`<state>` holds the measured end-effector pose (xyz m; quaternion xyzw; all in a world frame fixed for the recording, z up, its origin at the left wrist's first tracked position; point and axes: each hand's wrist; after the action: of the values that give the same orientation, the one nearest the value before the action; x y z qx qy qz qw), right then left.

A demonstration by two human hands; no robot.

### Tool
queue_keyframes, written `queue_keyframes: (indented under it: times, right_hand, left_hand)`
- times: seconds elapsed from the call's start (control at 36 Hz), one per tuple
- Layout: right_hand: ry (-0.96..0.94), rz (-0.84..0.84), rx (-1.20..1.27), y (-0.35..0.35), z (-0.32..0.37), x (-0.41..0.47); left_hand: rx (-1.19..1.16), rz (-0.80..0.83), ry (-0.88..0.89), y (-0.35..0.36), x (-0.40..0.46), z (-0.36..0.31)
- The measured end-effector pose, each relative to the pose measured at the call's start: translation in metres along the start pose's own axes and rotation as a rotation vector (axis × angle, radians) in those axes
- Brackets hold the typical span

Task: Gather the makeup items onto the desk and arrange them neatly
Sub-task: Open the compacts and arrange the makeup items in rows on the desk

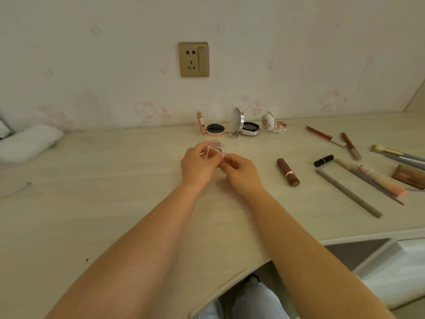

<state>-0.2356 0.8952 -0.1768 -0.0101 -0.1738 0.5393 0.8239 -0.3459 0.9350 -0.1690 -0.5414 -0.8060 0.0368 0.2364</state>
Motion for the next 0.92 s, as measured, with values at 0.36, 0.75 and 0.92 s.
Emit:
queue_keyframes:
  times: [0.36, 0.75, 0.92]
  right_hand:
    - [0.052, -0.137, -0.062, -0.003, -0.009, 0.005]
    - [0.085, -0.063, 0.119, -0.010, -0.007, 0.005]
    - [0.103, -0.036, 0.164, -0.011, -0.007, 0.006]
  left_hand:
    - [-0.049, 0.019, 0.154, -0.001, -0.022, 0.019]
    - [-0.128, 0.104, 0.244, -0.004, -0.024, 0.013]
    - [-0.154, 0.111, 0.247, -0.006, -0.025, 0.012]
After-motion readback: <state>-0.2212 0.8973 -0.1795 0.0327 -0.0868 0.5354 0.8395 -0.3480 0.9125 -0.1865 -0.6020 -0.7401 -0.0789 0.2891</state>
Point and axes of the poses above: each hand's wrist, its own x-axis towards the middle knuckle, its own y-axis out of the palm, z = x × y, and after that the axes turned 14 degrees about -z, right-handed
